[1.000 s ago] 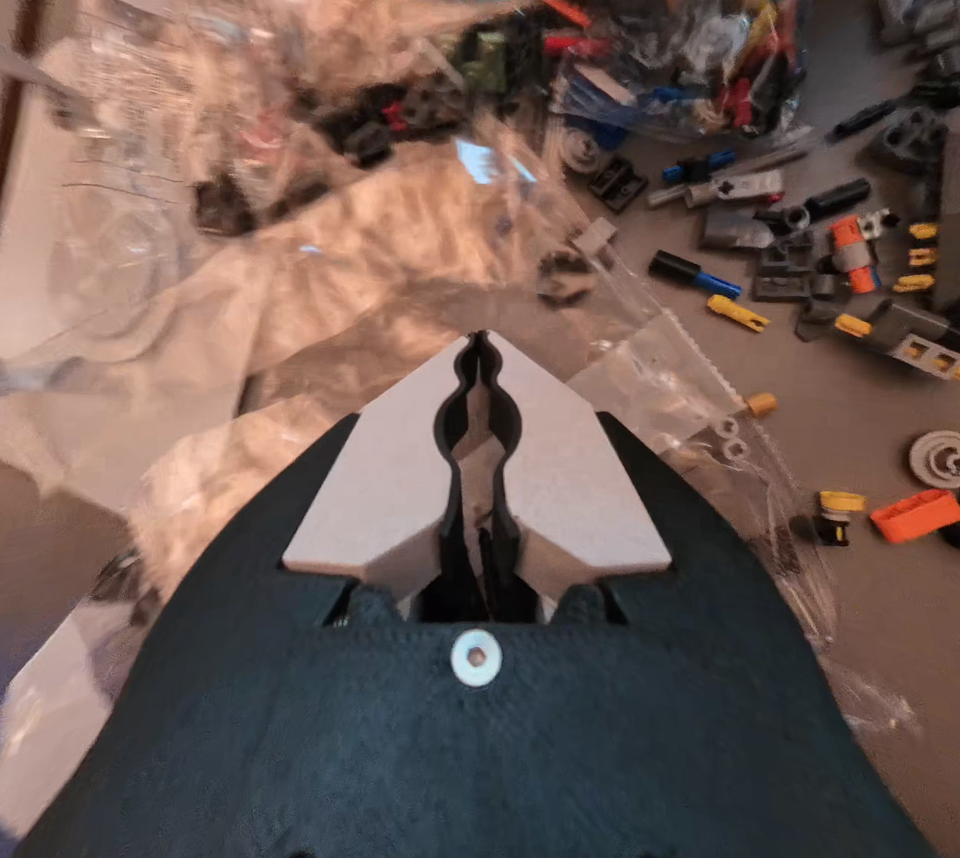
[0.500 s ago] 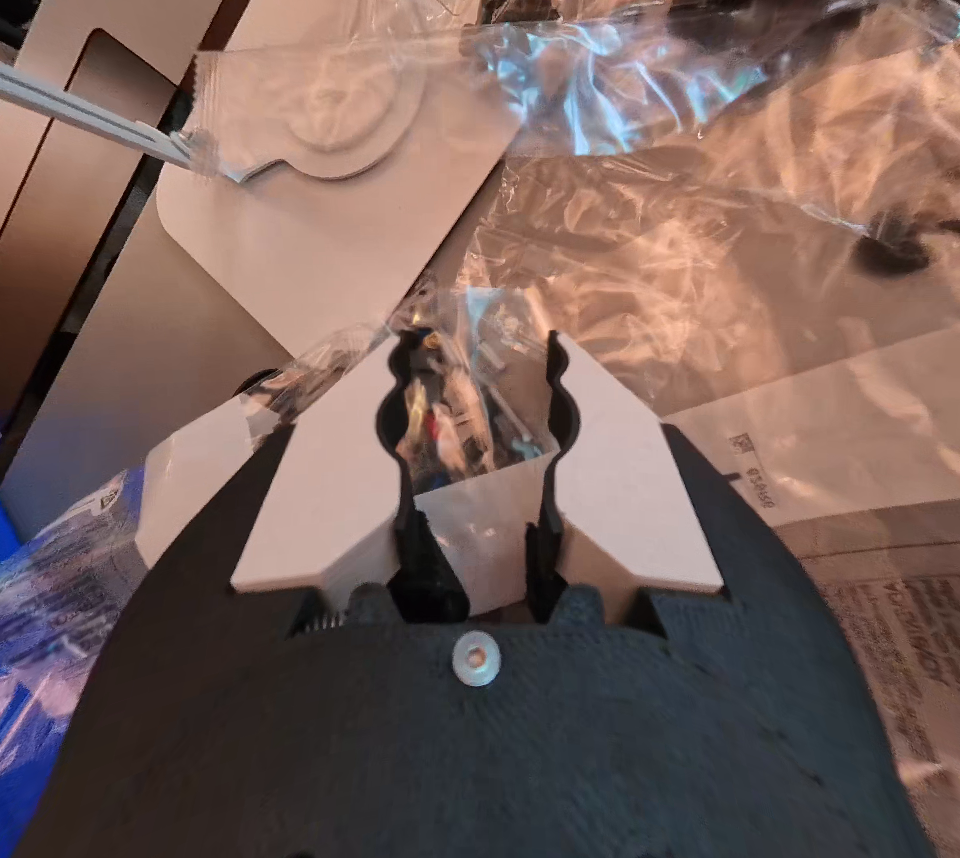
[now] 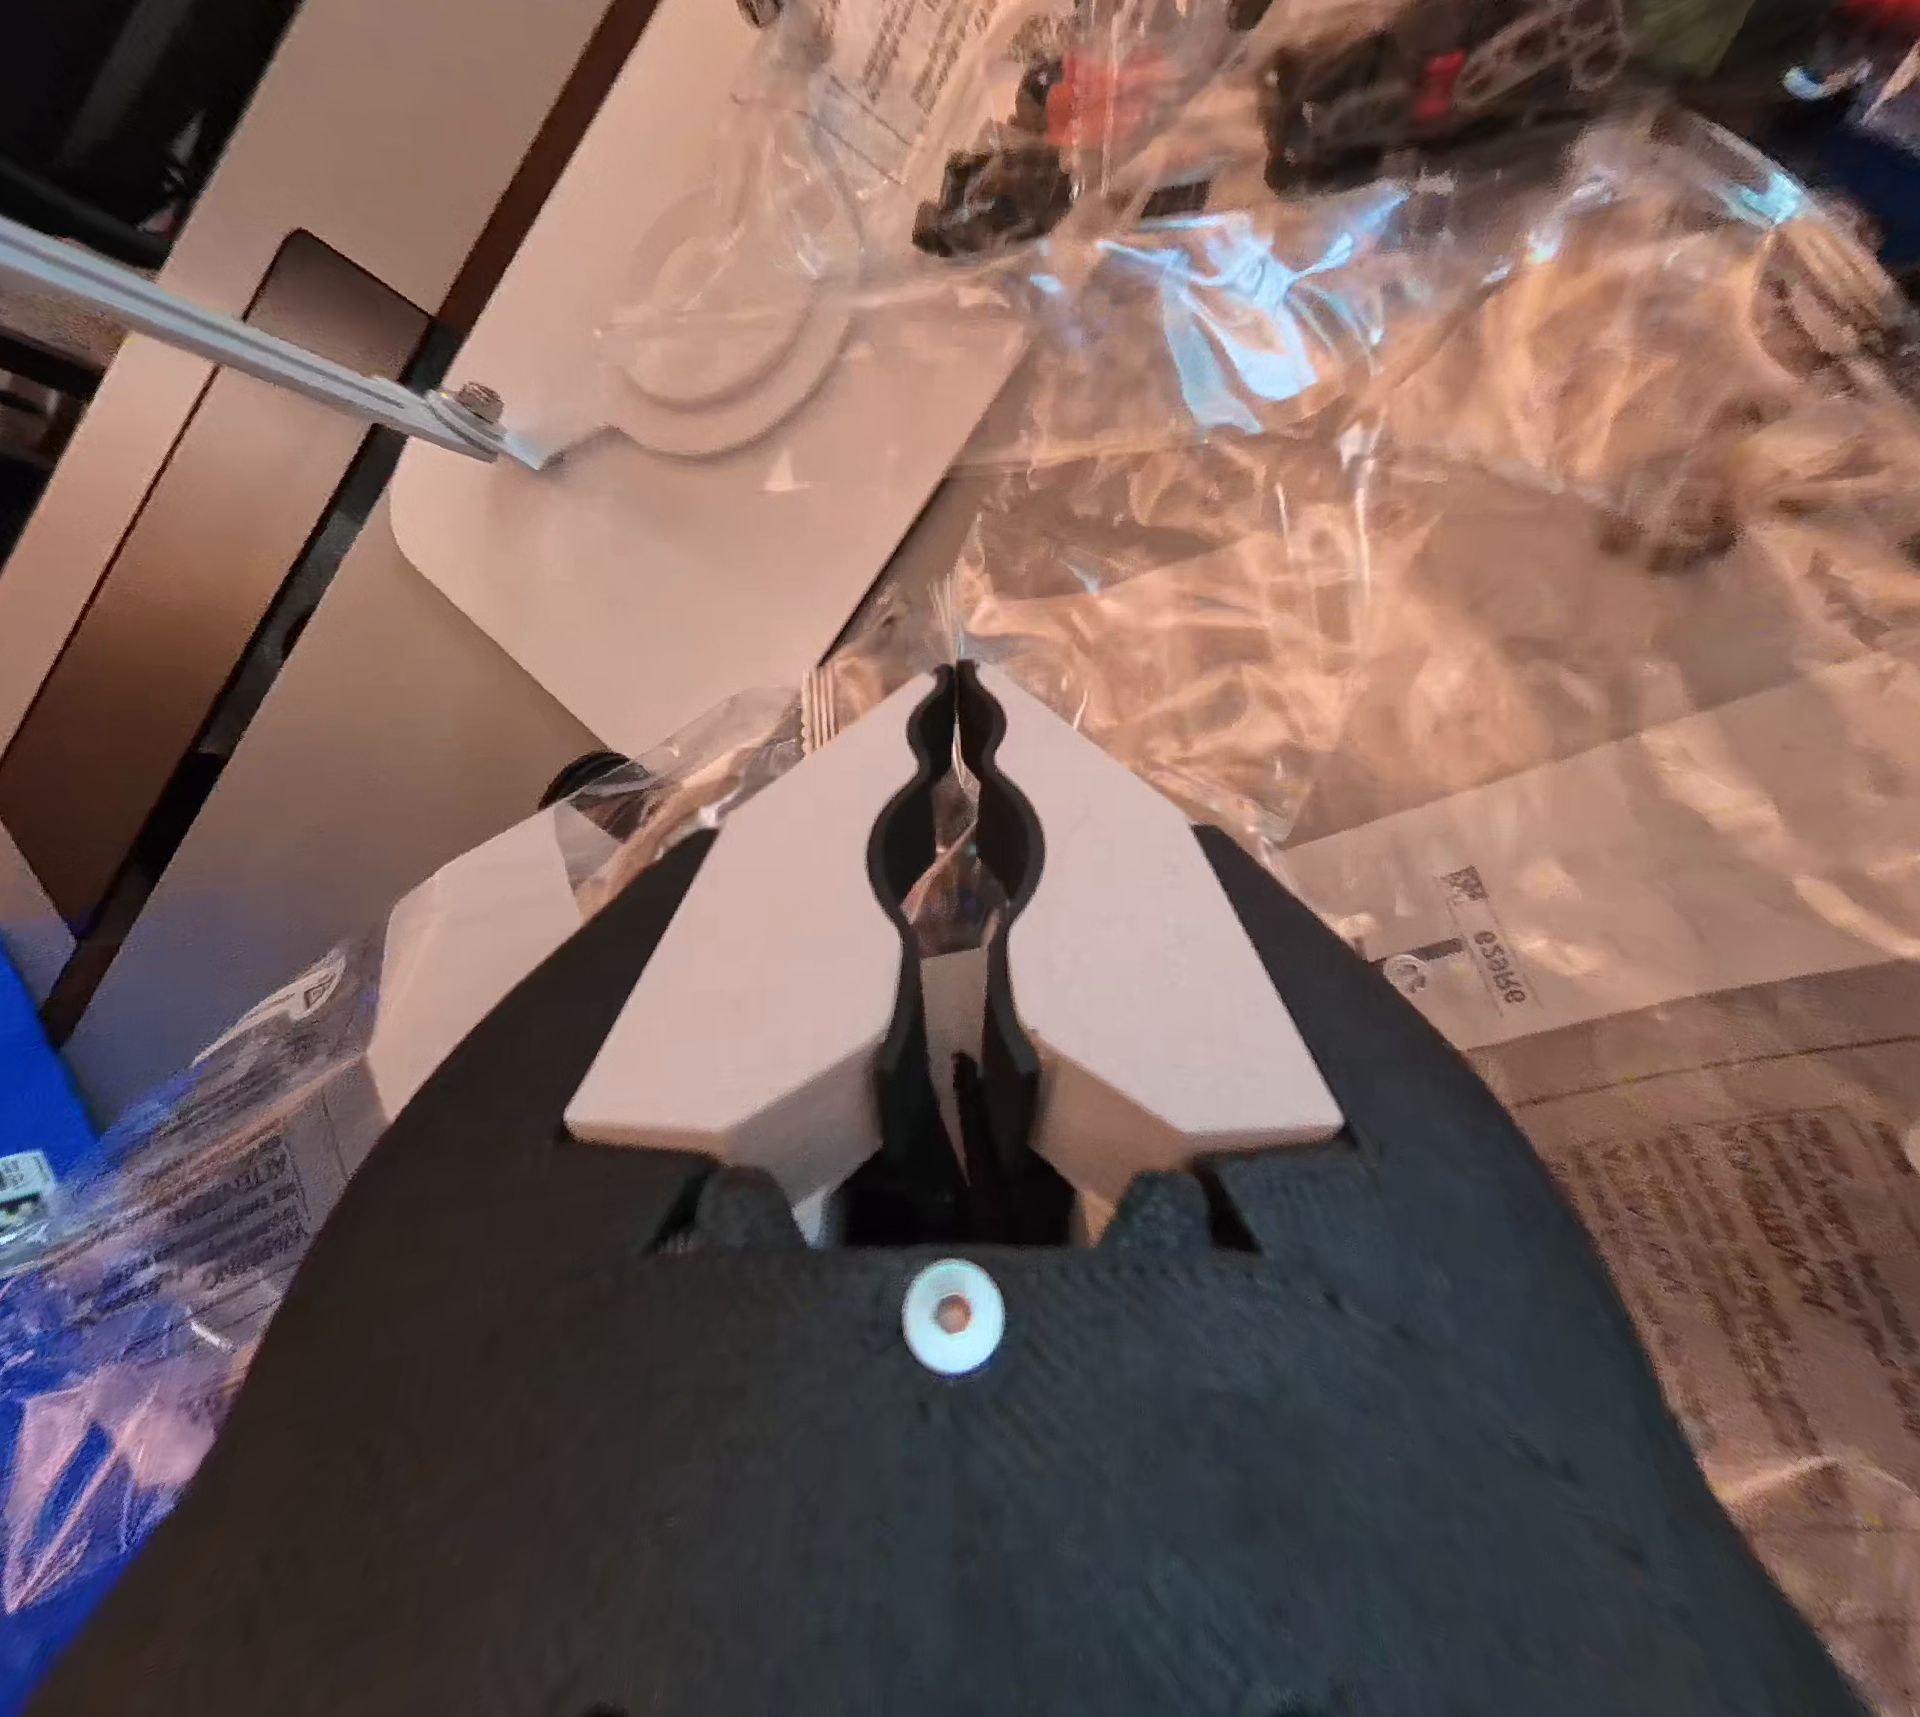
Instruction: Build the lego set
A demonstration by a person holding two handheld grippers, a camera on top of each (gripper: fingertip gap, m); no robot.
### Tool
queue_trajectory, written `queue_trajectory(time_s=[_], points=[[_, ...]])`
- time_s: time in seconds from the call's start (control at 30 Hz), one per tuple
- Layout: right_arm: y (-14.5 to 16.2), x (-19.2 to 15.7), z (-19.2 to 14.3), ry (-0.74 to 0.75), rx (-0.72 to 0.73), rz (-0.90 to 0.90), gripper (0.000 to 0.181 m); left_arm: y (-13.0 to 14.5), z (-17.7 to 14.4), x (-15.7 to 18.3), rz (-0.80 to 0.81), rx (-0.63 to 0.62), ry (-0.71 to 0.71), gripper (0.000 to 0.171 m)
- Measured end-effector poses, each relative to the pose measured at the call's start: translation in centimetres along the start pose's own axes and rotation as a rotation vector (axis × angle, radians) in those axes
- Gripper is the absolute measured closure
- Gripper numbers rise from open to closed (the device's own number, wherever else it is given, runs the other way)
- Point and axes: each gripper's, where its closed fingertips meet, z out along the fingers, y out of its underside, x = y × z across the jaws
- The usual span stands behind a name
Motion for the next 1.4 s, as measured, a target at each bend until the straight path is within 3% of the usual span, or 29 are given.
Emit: queue_trajectory(time_s=[0.2,0.6,0.9,1.1,1.4], points=[[-0.4,0.3,-0.4,0.011,0.017,0.007,0.177,-3.3,-2.3,1.0,0.005,0.192,0.062,0.171],[-0.3,0.8,-0.5,0.043,-0.005,-0.030,0.177,-6.7,-5.4,3.9,0.063,0.395,0.199,0.171],[-1.4,1.4,-0.3,0.055,-0.104,-0.111,0.177,-9.0,-8.1,5.5,0.104,0.572,0.284,0.171],[-1.0,1.7,0.9,0.011,-0.232,-0.119,0.177,-9.7,-8.7,6.1,0.104,0.619,0.320,0.171],[-0.2,2.1,0.5,0.022,-0.288,-0.112,0.177,-10.1,-8.7,7.0,0.109,0.655,0.367,0.171]])
